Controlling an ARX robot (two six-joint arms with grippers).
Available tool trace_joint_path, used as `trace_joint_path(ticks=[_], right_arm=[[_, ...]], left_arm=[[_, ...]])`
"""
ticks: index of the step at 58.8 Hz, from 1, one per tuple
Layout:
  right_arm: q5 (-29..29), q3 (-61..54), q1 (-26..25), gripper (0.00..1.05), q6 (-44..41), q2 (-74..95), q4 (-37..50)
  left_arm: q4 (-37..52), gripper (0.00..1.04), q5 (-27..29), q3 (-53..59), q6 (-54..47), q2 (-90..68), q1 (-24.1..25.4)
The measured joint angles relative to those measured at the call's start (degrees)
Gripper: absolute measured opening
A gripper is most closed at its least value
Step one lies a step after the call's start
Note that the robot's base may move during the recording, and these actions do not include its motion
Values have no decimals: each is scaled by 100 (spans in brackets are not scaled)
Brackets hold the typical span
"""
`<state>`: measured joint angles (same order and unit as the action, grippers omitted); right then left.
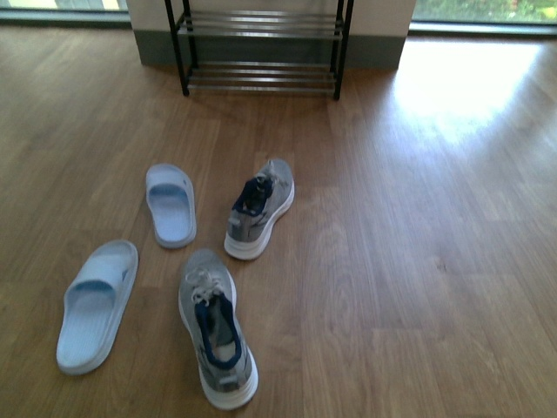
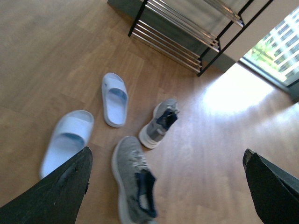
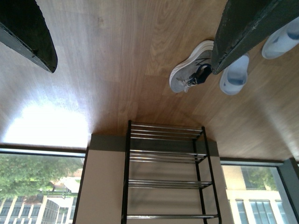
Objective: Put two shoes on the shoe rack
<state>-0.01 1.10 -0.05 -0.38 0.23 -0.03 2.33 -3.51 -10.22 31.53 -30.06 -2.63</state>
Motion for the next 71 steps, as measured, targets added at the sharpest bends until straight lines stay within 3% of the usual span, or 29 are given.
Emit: trace_joint_path(ticks=[6,26,47,71], right_arm=[[0,0,2,95,0,2,0],[0,0,0,95,0,2,0],[0,0,0,95,0,2,0],[0,0,0,95,0,2,0]], left_arm=[[1178,95,203,-774,501,-2382,-538],[1631,95,570,-2470,946,-7488,-964],[1023,95,310,-4446,975,-9836,-1270],[636,95,393,-5530,879,-11481,-1482]])
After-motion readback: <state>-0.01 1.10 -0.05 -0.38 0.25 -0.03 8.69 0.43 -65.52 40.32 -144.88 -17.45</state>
